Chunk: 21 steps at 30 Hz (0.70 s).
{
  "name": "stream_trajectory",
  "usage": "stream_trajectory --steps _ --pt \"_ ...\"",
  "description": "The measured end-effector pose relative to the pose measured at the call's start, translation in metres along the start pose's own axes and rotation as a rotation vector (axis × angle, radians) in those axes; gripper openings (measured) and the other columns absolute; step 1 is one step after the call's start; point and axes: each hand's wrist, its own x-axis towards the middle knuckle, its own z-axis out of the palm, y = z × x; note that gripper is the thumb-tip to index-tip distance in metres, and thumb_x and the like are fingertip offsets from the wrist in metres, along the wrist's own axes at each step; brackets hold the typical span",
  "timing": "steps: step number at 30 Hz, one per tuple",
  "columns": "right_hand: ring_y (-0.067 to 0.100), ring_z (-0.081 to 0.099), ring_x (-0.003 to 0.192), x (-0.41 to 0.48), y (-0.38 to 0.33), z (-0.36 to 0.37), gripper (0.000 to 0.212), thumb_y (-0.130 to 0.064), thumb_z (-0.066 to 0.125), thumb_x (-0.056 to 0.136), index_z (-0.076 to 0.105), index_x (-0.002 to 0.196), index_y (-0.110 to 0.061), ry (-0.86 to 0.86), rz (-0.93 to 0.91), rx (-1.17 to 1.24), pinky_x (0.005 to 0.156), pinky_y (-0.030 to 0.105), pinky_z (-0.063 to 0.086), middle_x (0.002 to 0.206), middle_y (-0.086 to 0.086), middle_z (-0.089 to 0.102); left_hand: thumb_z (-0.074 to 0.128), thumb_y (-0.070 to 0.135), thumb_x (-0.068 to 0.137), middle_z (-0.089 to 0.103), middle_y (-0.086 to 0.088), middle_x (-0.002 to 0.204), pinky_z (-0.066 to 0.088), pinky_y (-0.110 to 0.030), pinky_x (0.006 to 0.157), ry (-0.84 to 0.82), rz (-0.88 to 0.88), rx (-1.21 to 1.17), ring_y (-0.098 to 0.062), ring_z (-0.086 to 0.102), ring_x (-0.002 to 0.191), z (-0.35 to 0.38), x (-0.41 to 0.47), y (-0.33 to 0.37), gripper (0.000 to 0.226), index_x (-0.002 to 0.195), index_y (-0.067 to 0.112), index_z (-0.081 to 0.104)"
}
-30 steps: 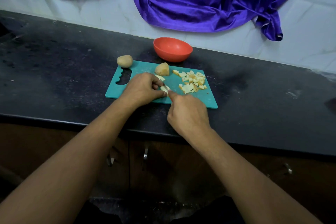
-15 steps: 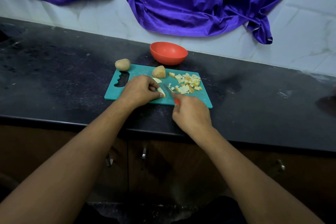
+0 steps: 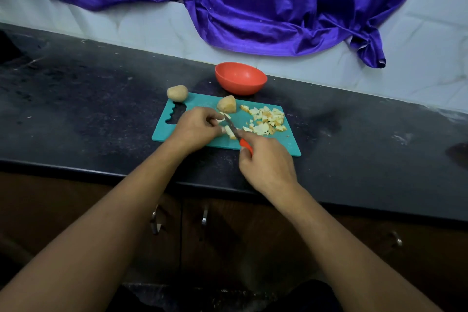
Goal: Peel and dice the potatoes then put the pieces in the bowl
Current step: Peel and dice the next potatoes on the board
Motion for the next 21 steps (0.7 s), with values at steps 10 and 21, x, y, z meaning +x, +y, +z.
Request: stream_trajectory --steps 10,21 --pt "0.01 0.05 0.075 -0.002 0.021 -0.003 0.049 -0.035 0.044 0.105 0.042 0.154 -0.039 -0.081 -0.153 -0.203 0.064 0.033 0.042 0.085 -0.01 0.052 0.058 0.007 0.091 0.064 0.002 0.085 0.04 -0.027 0.062 0.149 -0.021 -0.074 -0.009 0.056 0.071 0.002 -0.007 0.004 0.027 0.107 0.027 0.065" --pt "0.02 0.057 0.078 0.039 0.07 -0.018 0.051 -0.029 0.044 0.103 0.046 0.152 -0.04 -0.077 -0.053 -0.364 0.06 0.033 0.038 0.1 0.001 0.069 0.061 0.007 0.089 0.063 0.002 0.085 0.043 -0.032 0.066 0.14 0.008 -0.013 -0.012 0.056 0.071 0.005 -0.01 0.006 0.026 0.106 0.027 0.066"
